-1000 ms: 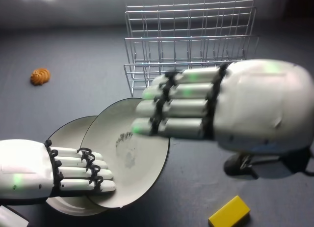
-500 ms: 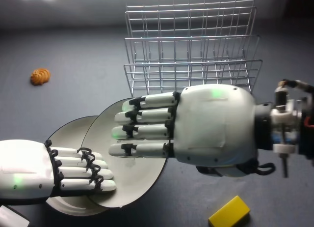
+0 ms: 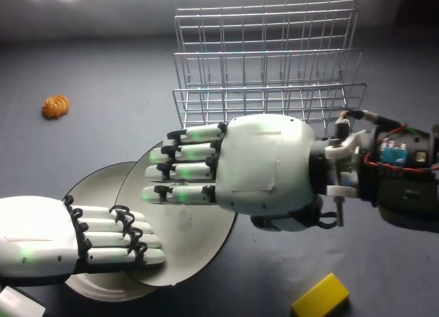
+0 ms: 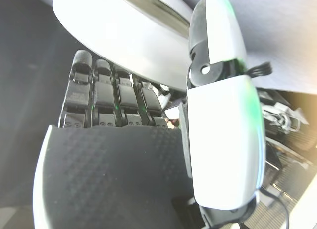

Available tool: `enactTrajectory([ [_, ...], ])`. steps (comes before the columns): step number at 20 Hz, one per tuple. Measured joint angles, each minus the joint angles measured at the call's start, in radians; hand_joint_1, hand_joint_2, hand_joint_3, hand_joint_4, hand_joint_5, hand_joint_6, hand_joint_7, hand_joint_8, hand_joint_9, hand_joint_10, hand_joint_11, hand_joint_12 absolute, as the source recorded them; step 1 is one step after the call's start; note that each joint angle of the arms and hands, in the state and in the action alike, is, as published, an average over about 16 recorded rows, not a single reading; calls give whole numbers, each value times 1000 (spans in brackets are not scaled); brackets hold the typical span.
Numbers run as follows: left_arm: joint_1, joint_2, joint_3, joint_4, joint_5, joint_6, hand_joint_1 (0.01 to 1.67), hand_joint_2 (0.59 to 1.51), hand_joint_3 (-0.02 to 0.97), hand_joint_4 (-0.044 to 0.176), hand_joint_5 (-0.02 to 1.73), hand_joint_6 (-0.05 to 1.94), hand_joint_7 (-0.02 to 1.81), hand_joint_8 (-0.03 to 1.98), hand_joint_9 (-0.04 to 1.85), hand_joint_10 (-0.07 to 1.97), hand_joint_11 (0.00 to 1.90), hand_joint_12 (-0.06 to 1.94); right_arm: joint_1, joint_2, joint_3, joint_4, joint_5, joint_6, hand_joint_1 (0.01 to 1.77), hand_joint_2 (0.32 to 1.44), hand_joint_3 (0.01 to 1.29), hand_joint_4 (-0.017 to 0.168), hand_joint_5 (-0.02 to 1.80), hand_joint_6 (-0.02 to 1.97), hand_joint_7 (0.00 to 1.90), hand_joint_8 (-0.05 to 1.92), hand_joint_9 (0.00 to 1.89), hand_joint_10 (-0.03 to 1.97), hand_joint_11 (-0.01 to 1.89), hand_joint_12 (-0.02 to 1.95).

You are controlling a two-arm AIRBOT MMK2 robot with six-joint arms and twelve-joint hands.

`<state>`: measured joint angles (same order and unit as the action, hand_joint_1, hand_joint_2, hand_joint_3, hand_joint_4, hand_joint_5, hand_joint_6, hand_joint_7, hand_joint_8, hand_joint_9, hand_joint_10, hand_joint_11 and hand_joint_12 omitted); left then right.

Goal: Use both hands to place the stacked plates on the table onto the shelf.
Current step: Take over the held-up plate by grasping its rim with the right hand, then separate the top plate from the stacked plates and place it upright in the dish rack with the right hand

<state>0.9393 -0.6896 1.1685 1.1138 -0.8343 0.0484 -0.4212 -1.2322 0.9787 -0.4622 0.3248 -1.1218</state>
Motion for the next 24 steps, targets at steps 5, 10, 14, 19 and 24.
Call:
enactTrajectory([
  [5, 7, -1, 0, -10, -2, 1, 24, 1106, 9, -3, -9, -12, -11, -19, -13, -19, 14, -9, -1, -51, 41, 15, -3, -11, 1175, 1030, 21, 9, 174, 19, 149, 15, 142, 17, 18, 624],
  [10, 14, -1, 1, -20, -5, 2, 24, 1109, 9, -3, -5, -12, -11, -19, -13, -19, 14, -16, -2, -84, 64, 16, 3, -17, 1165, 1069, 20, 6, 373, 78, 379, 11, 375, 33, 146, 888],
  [14, 19, -1, 2, -33, -7, 3, 24, 1111, 9, -3, -4, -11, -11, -19, -12, -19, 14, -18, -3, -101, 74, 12, 16, -21, 1161, 1062, 18, 2, 533, 253, 587, 111, 607, 105, 354, 1046],
  [19, 12, 0, 13, -68, -7, 3, 24, 1109, 9, 0, 0, -4, -8, -18, -4, -14, 14, -16, -4, -112, 81, 8, 39, -24, 1165, 1024, 16, -3, 701, 492, 811, 299, 862, 294, 667, 1069],
  [24, -10, 5, 42, -129, -1, 3, 24, 1108, 9, -1, 6, 6, 1, -16, 7, -6, 14, -10, -6, -115, 82, 5, 62, -27, 1166, 974, 15, -8, 778, 737, 923, 520, 1003, 578, 905, 996],
])
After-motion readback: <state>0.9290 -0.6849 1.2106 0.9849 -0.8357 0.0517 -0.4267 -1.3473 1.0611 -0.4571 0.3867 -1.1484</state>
